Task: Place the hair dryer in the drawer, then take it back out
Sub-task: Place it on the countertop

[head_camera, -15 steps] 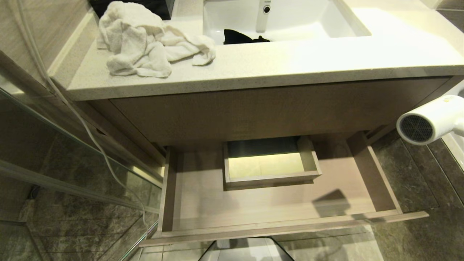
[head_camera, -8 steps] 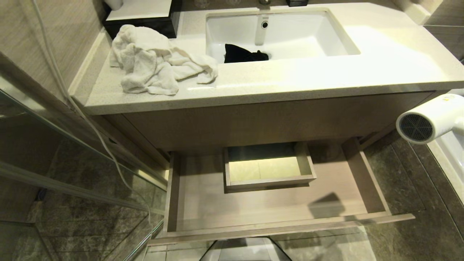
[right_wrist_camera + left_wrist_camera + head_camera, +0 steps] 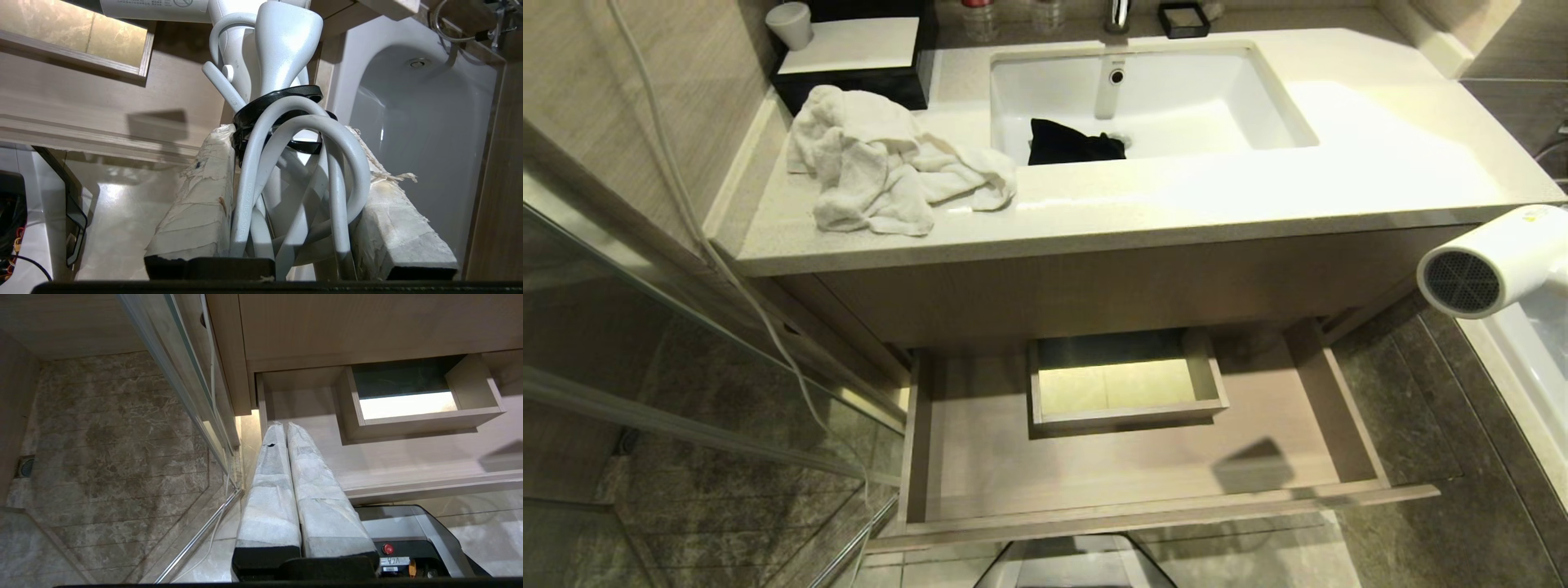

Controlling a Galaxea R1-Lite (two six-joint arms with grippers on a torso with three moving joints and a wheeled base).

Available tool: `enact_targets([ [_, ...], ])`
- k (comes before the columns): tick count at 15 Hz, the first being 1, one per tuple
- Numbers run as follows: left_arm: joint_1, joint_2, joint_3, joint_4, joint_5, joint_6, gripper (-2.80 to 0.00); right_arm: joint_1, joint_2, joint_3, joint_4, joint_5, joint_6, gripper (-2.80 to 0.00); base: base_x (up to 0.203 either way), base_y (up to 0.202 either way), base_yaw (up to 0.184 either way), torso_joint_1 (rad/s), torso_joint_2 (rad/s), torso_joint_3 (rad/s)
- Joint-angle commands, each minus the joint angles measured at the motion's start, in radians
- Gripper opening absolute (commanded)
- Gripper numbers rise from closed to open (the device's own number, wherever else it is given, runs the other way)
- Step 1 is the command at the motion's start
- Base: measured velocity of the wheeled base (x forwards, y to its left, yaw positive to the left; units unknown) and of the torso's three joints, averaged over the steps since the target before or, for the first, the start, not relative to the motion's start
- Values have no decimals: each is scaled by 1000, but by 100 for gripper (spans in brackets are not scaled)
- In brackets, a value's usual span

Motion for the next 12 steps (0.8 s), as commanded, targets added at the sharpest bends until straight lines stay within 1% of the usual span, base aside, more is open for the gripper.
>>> enact_targets([
  [1, 0, 0, 2, 1, 0, 0, -280, 0, 5, -2, 0, 4, -4, -280, 0, 0, 0, 183, -325, -144],
  [2, 0, 0, 0, 1, 0, 0, -280, 0, 3, 3, 0, 4, -4, -280, 0, 0, 0, 174, -324, -139],
  [8, 0, 0, 0, 1, 0, 0, -280, 0, 5, -6, -2, 4, -4, -280, 0, 0, 0, 6, -8, -3],
  [10, 0, 0, 0, 1, 0, 0, -280, 0, 6, -8, -2, 4, -4, -280, 0, 0, 0, 121, 35, 165],
  [12, 0, 0, 0, 1, 0, 0, -280, 0, 8, -11, -2, 2, -4, -280, 0, 0, 0, 213, 57, 244],
])
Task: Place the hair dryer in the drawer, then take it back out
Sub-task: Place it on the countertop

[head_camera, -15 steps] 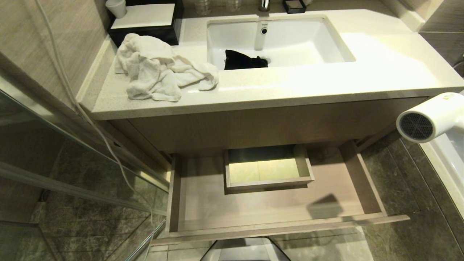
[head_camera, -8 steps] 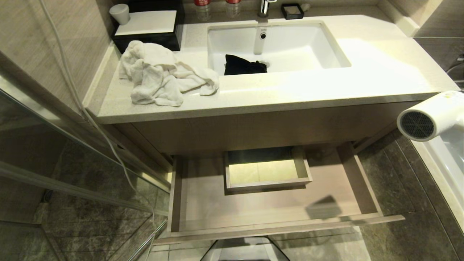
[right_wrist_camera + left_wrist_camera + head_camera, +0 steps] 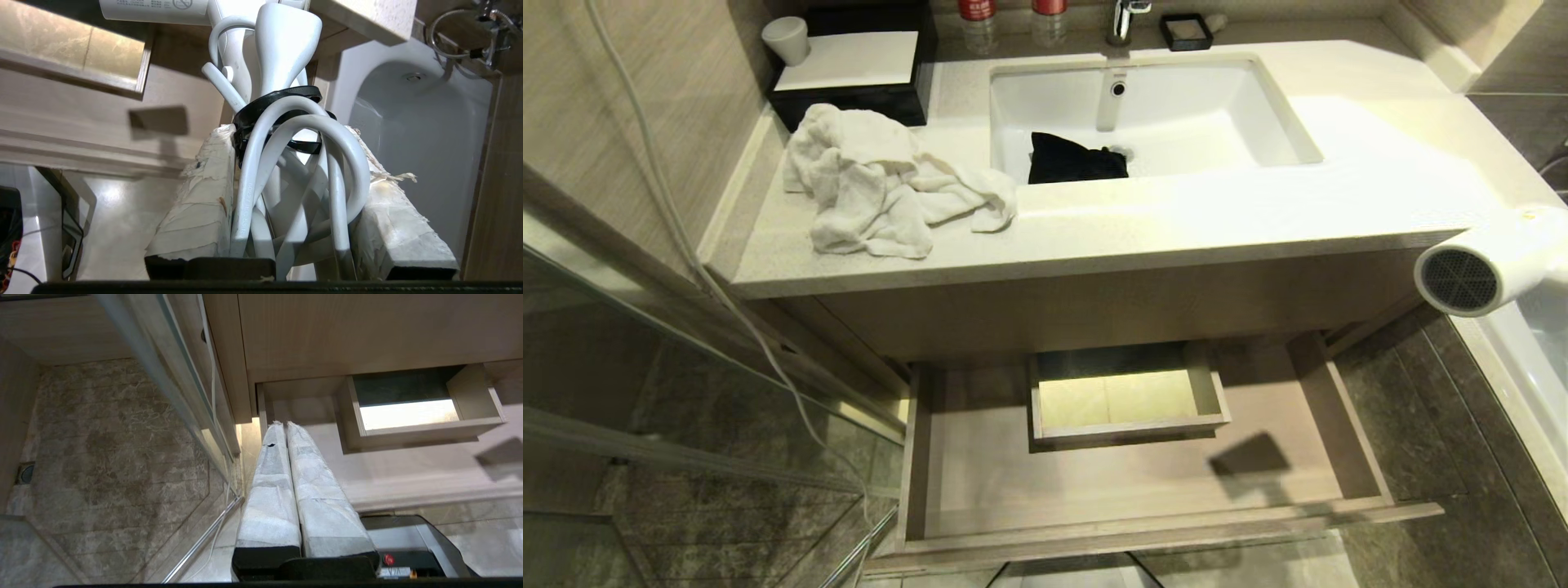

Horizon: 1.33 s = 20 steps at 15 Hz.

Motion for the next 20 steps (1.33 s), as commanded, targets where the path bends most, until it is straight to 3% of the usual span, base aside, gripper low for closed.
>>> enact_targets([
  [1, 0, 0, 2, 0, 0, 0, -280, -2, 5, -6, 1, 2, -5, -280, 0, 0, 0, 235, 35, 251],
  [13, 0, 0, 1, 0, 0, 0, -280, -14, 83, -63, -13, -4, 5, -280, 0, 0, 0, 279, -41, 234],
  [16, 0, 0, 0, 0, 0, 0, -280, -14, 167, -130, -10, -3, 4, -280, 0, 0, 0, 294, -128, 161],
  [20, 0, 0, 0, 0, 0, 0, -280, -25, 425, -359, 7, -3, 5, -280, 0, 0, 0, 62, -26, 36],
])
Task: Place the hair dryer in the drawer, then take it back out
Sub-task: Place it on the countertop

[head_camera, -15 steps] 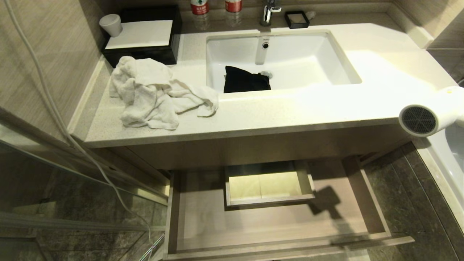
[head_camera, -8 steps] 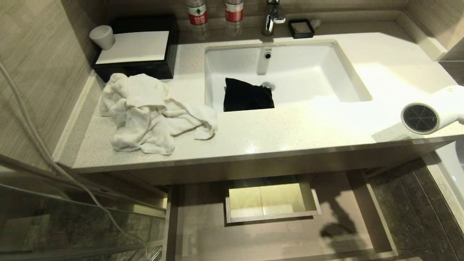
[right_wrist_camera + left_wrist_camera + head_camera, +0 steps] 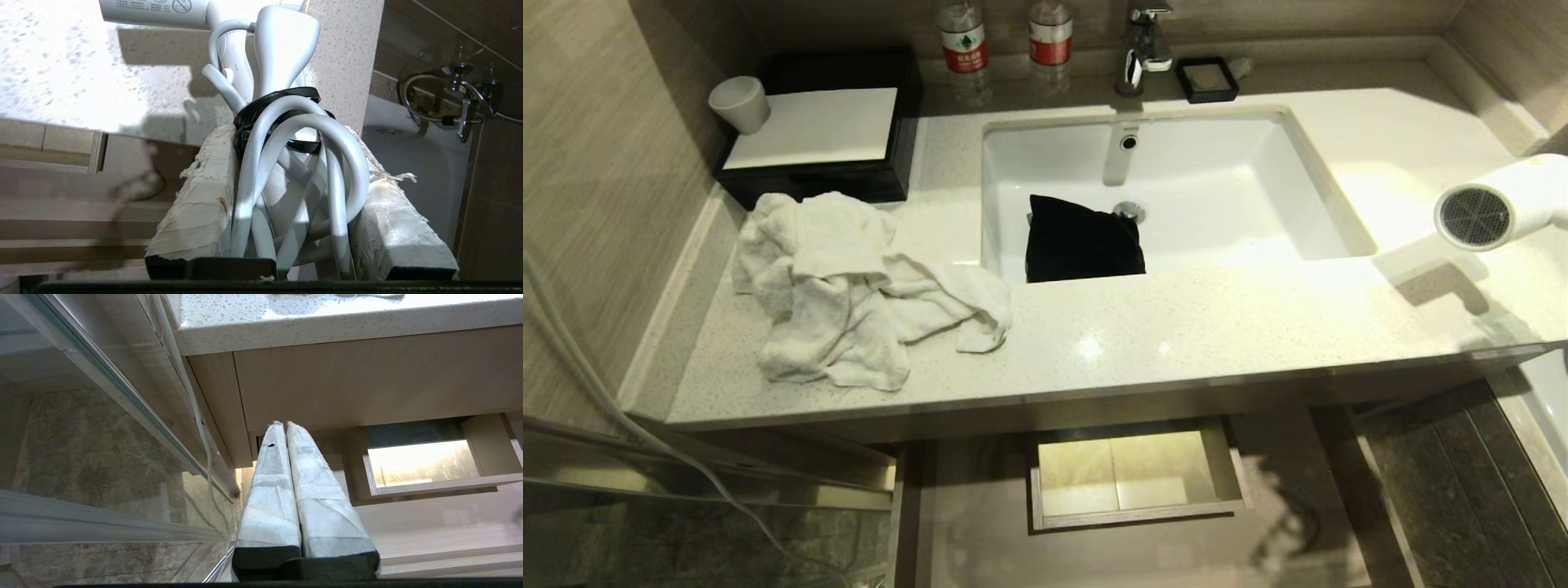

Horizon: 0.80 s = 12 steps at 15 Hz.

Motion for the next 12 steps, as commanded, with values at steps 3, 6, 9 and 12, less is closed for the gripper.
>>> enact_targets([
  [3, 0, 0, 2, 0, 0, 0, -280, -18, 335, -277, 94, 13, -2, -280, 0, 0, 0, 0, 0, 0],
  [6, 0, 0, 1, 0, 0, 0, -280, -24, 469, -383, 120, 82, -3, -280, 0, 0, 0, 0, 0, 0],
  [9, 0, 0, 2, 0, 0, 0, -280, -23, 555, -446, 130, 160, -2, -280, 0, 0, 0, 0, 0, 0],
  [12, 0, 0, 0, 0, 0, 0, -280, -22, 589, -455, 139, 252, -33, -280, 0, 0, 0, 0, 0, 0],
])
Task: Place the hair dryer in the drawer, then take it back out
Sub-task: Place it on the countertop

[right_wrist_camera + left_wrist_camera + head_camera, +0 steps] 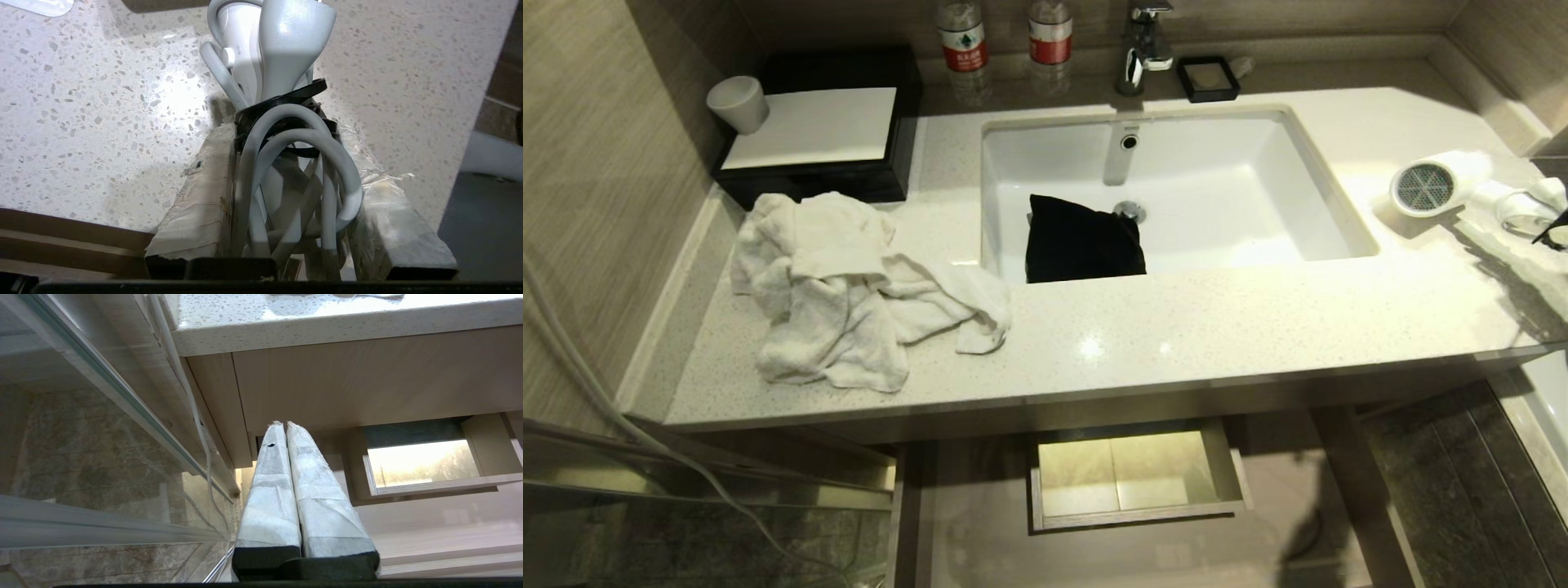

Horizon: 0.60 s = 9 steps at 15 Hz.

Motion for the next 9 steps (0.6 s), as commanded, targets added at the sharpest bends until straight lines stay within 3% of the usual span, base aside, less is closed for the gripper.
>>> enact_targets([
  [1, 0, 0, 0, 0, 0, 0, -280, 0, 48, -5, 6, 20, -29, -280, 0, 0, 0, 0, 0, 0],
  [6, 0, 0, 0, 0, 0, 0, -280, -2, 49, -2, 0, 21, -61, -280, 0, 0, 0, 0, 0, 0],
  [7, 0, 0, 0, 0, 0, 0, -280, -3, 48, 1, -4, 19, -67, 0, 0, 0, 0, 0, 0, 0],
  [9, 0, 0, 0, 0, 0, 0, -280, -5, 38, 13, 9, 17, -113, 0, 0, 0, 0, 0, 0, 0],
])
